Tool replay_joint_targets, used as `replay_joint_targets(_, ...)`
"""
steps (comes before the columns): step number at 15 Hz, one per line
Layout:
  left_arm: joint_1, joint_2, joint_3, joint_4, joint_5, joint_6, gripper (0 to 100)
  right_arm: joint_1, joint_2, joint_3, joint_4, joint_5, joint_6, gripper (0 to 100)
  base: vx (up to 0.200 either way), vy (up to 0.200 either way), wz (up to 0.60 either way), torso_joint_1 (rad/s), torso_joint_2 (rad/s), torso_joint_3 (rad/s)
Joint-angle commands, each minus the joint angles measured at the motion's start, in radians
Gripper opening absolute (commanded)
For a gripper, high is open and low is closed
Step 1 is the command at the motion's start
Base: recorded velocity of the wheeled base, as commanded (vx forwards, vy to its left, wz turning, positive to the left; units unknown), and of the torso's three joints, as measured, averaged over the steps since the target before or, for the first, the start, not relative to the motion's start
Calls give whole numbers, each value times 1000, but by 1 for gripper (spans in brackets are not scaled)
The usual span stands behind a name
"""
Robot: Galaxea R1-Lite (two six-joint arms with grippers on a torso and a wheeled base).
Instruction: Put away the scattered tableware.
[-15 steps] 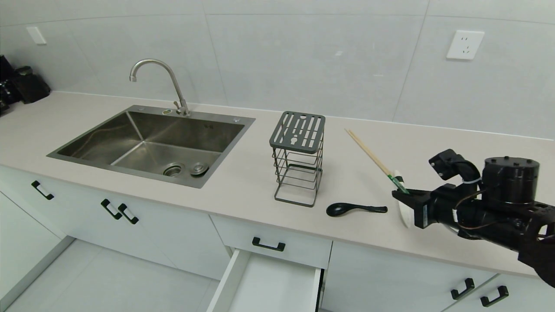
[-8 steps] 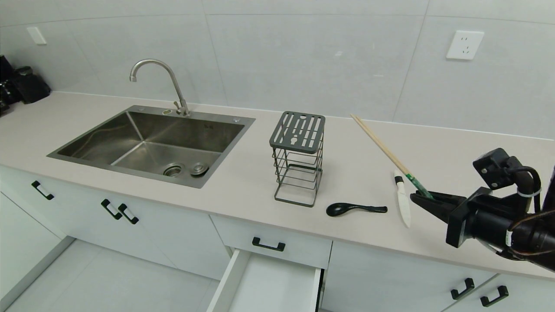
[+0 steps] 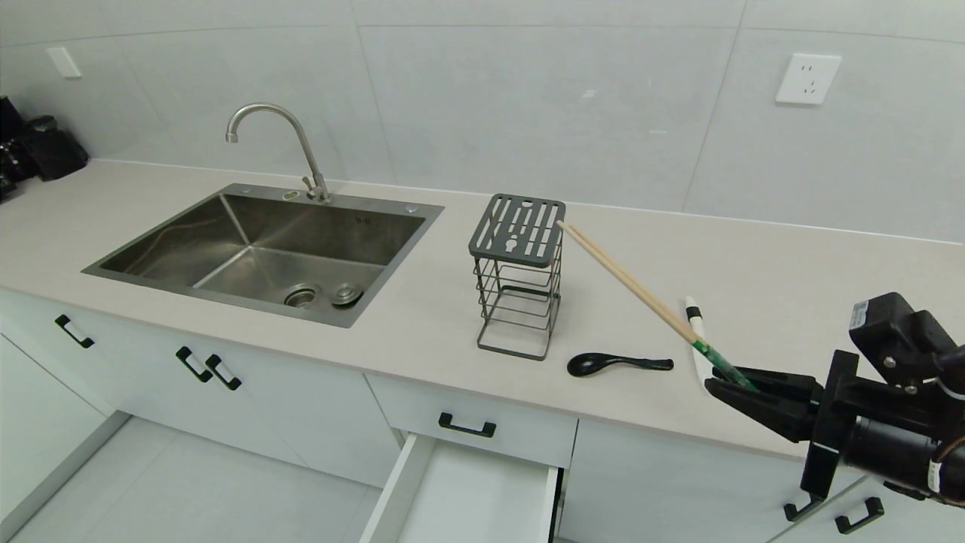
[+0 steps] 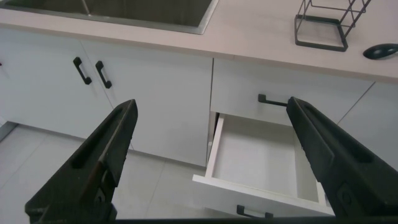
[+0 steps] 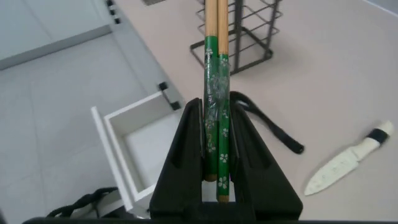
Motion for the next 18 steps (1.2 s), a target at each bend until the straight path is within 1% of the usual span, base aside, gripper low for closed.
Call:
replay_joint_targets(1,0,0,0,0,0,1,100,16,-8,47,0,24,-19,0,0,0,0,0,0,0)
replay_joint_targets(4,0,0,0,0,0,-1,100,48,-2,54,2,38,-27,0,0,0,0,0,0,0)
replay_joint_targets(7,0,0,0,0,0,-1,100,102,53,25,25,43,-27,0,0,0,0,0,0,0)
replay_joint_targets(8,0,0,0,0,0,-1,100,125,96,2,28,38,-28,0,0,0,0,0,0,0)
replay_joint_targets(10,0,0,0,0,0,-1,100,205,153,-65,40,23,-27,0,0,0,0,0,0,0)
replay_joint_targets(12,0,0,0,0,0,-1,100,257,176,-150,135,6,-25,0,0,0,0,0,0,0)
replay_joint_targets(13,0,0,0,0,0,-1,100,277,184,-167,179,1,-27,0,0,0,0,0,0,0)
replay_joint_targets(15,0,0,0,0,0,1,100,320,208,-180,198,-20,-27,0,0,0,0,0,0,0)
replay_joint_targets(17,0,0,0,0,0,-1,100,369,306,-259,199,-132,-25,0,0,0,0,0,0,0)
replay_joint_targets(18,0,0,0,0,0,-1,100,377,332,-295,201,-149,-27,0,0,0,0,0,0,0)
